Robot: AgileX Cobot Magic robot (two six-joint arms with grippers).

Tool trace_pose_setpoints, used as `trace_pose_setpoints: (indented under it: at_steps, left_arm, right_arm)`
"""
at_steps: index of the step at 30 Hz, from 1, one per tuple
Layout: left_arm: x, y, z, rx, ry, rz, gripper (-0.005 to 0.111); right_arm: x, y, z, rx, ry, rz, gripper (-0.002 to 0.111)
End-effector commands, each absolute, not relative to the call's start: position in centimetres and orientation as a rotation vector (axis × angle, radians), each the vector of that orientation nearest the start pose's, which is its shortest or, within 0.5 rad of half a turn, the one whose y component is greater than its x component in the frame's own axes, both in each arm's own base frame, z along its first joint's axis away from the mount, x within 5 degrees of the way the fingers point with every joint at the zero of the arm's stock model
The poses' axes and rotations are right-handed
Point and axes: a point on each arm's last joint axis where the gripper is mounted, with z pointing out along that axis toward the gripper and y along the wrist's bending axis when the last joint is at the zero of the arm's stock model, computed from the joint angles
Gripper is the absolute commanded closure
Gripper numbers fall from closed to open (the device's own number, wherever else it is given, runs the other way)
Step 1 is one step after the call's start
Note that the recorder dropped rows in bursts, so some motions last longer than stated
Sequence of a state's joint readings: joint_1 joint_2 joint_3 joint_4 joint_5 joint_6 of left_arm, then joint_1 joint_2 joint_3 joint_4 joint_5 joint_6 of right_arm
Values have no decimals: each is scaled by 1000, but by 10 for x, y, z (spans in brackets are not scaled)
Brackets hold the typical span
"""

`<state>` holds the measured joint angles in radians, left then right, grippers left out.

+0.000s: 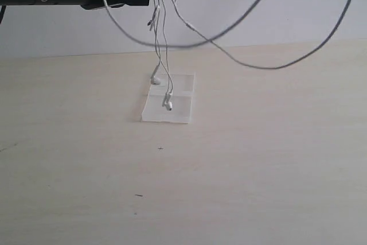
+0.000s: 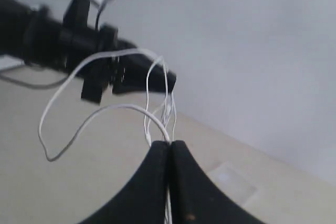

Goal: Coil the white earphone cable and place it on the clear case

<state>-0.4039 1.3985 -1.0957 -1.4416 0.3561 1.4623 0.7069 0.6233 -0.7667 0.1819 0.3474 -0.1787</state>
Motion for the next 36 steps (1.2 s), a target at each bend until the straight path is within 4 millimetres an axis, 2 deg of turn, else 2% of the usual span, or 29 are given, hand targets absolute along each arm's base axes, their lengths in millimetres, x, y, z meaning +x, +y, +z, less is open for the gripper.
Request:
trace_pose_setpoints:
  at_steps: [1, 13, 16, 19, 22, 25, 29, 31, 32, 36]
  left_arm:
    - [283, -154, 358, 617, 1733, -576, 107]
    - [283, -154, 358, 616, 1733, -578, 107]
    - [283, -155, 358, 619, 1733, -581, 107]
    - [282, -156, 359, 623, 1733, -604, 107]
    - [282, -156, 359, 616, 1738, -619, 107]
    - [281, -157, 359, 621, 1738, -626, 107]
    - [281, -157, 359, 621, 1739, -632, 107]
    - [281, -157, 359, 624, 1739, -636, 107]
    - [280, -157, 359, 626, 1738, -639, 107]
    - [280, -157, 359, 626, 1738, -639, 107]
  right_arm:
    - [78, 71, 406, -527, 1428, 627, 108]
    - [73, 62, 426, -420, 1228, 649, 108]
    - [74, 64, 422, -451, 1270, 633, 108]
    - [80, 70, 409, -539, 1376, 567, 108]
    - [88, 75, 399, -546, 1439, 549, 108]
    - [93, 77, 397, -518, 1460, 547, 108]
    - [94, 74, 406, -391, 1409, 640, 108]
    - [98, 68, 404, -360, 1431, 565, 108]
    - [102, 62, 401, -373, 1455, 450, 108]
    - [109, 49, 393, -398, 1533, 199, 108]
